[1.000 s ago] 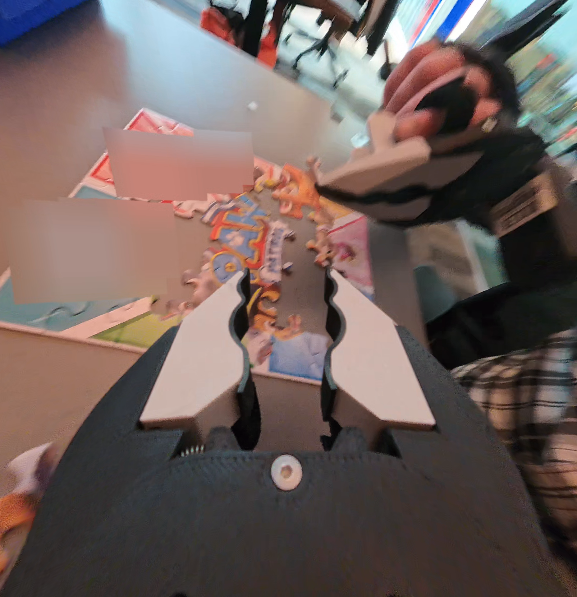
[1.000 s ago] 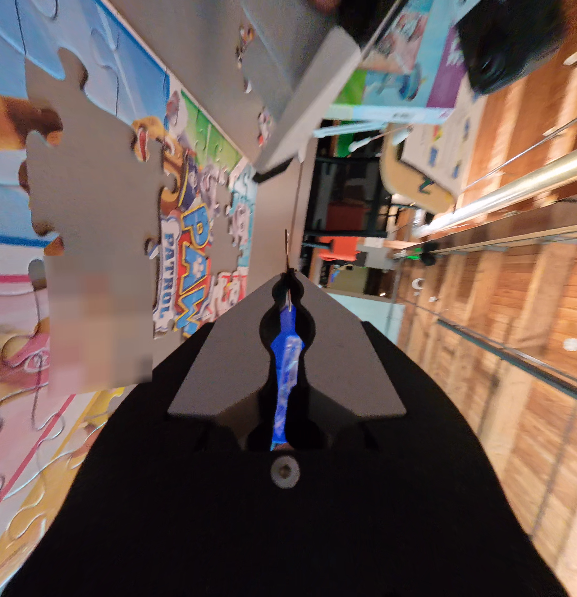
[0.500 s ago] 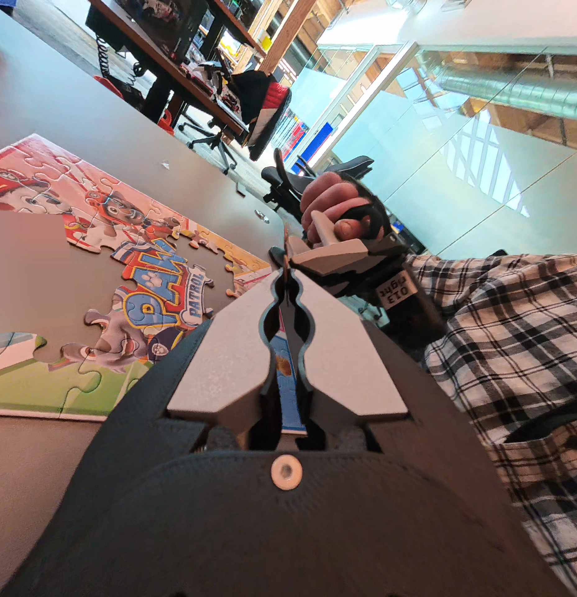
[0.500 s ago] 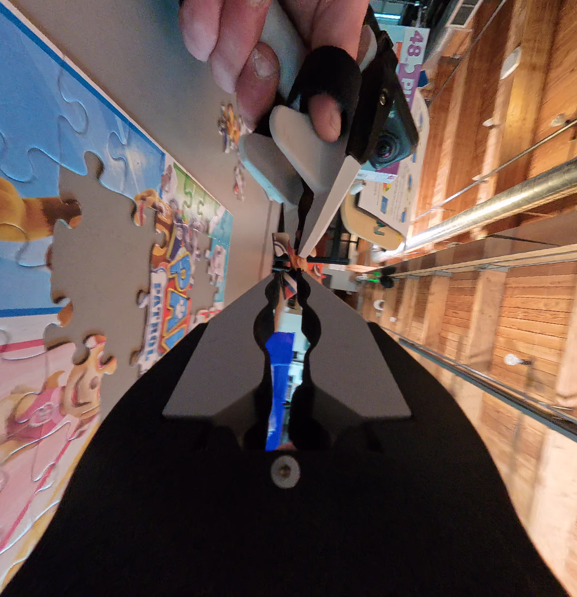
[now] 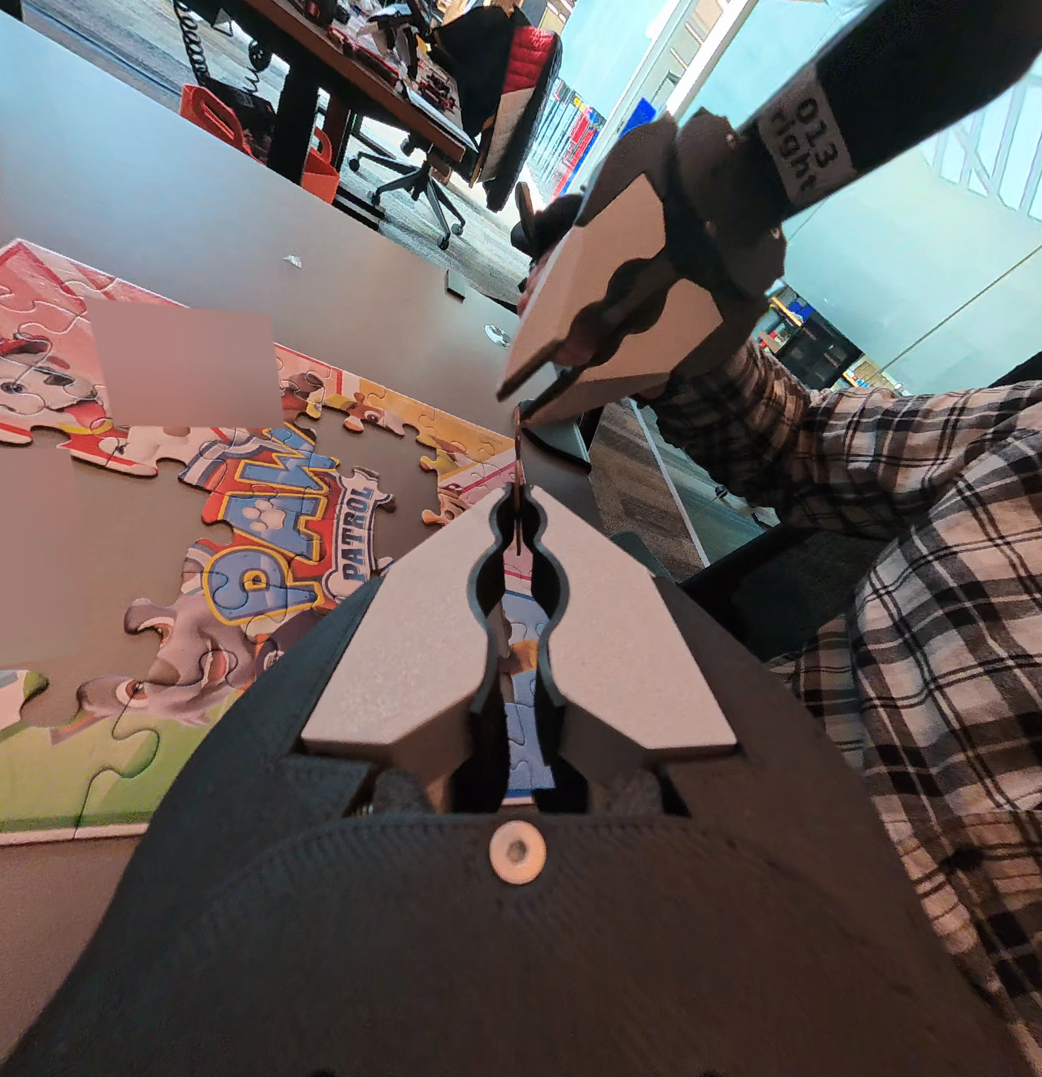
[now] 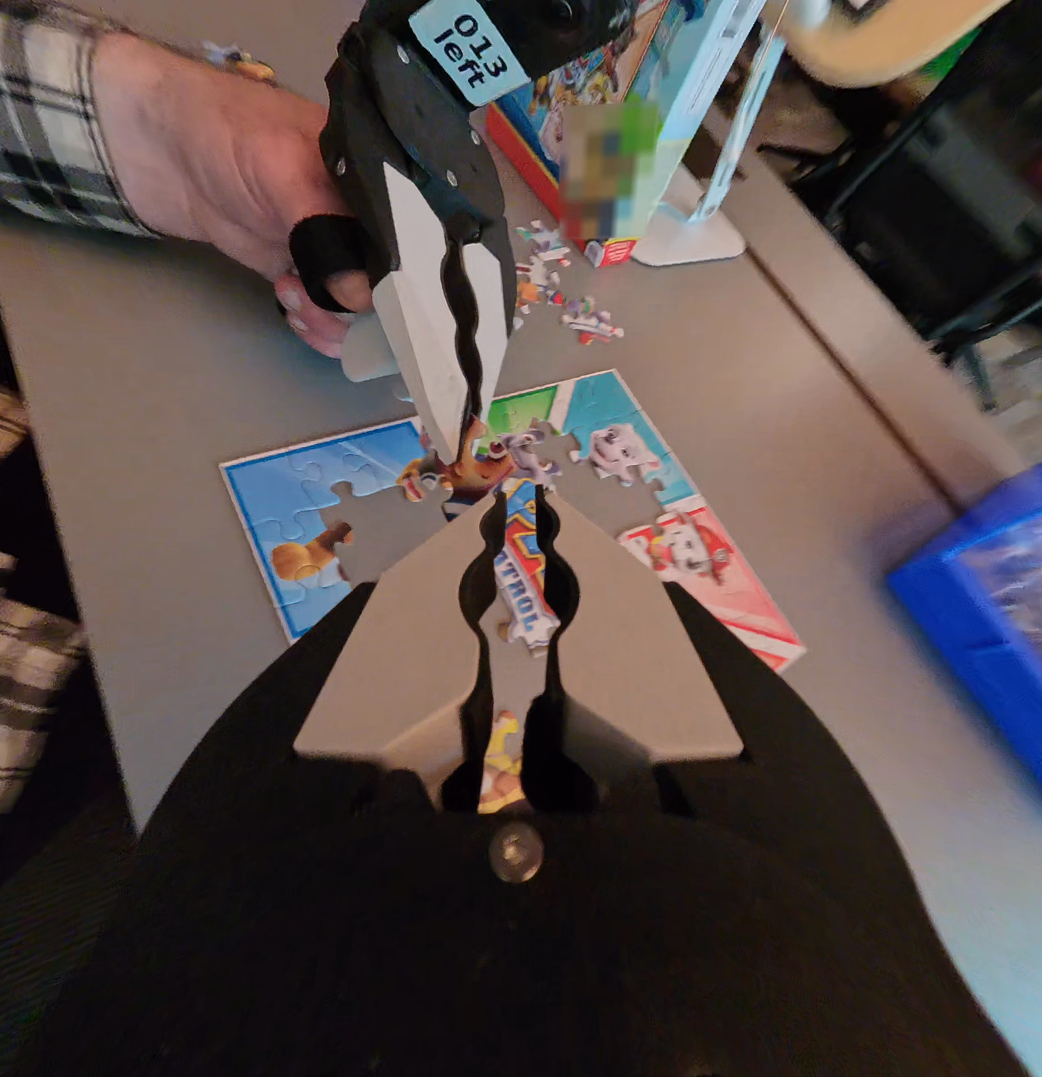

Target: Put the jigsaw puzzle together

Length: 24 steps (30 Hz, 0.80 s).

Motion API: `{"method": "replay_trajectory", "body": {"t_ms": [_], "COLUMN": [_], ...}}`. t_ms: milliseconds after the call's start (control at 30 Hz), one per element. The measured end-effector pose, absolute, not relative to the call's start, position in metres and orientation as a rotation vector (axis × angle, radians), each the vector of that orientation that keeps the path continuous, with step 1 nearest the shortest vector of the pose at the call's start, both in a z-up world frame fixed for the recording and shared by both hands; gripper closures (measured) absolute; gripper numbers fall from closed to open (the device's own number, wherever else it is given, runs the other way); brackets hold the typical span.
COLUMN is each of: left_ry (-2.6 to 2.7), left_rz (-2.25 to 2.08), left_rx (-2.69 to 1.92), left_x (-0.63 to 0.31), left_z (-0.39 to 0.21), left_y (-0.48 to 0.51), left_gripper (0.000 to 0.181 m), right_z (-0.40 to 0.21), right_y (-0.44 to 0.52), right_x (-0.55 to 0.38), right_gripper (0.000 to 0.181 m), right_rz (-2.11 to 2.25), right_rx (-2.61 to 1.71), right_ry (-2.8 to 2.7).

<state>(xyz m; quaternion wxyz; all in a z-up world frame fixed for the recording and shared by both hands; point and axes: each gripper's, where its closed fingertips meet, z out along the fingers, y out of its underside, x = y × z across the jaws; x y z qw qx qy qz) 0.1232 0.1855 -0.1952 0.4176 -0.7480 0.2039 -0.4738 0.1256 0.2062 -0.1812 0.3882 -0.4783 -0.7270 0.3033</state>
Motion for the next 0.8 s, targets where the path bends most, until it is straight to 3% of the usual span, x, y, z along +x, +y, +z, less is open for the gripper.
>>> {"method": "replay_trajectory", "body": {"t_ms": [100,600,667,800], "left_ry": [0.527,0.545,0.527,0.531], "left_rz": [-1.170,-1.215,-1.211,-1.216], "left_rx": [-1.900,-1.979,-1.974,-1.975], "left_x": [0.124,0.125,0.123,0.122], "left_z": [-0.201,-0.215,-0.214,-0.214], "left_y": [0.185,0.180,0.182,0.181], "left_gripper": [0.181,0.181,0.181,0.180], "right_z": [-0.195,-0.210,-0.207,-0.208], "right_y": [0.203,0.190,0.188,0.188], "right_x": [0.126,0.132,0.131,0.128], "right_gripper": [0.181,0.181,0.168,0.162], "right_rz": [0.848,1.208,1.276,1.287], "right_rx": [-1.316,-1.561,-1.579,-1.594], "right_ry": [-1.908,-1.973,-1.954,-1.942]}}
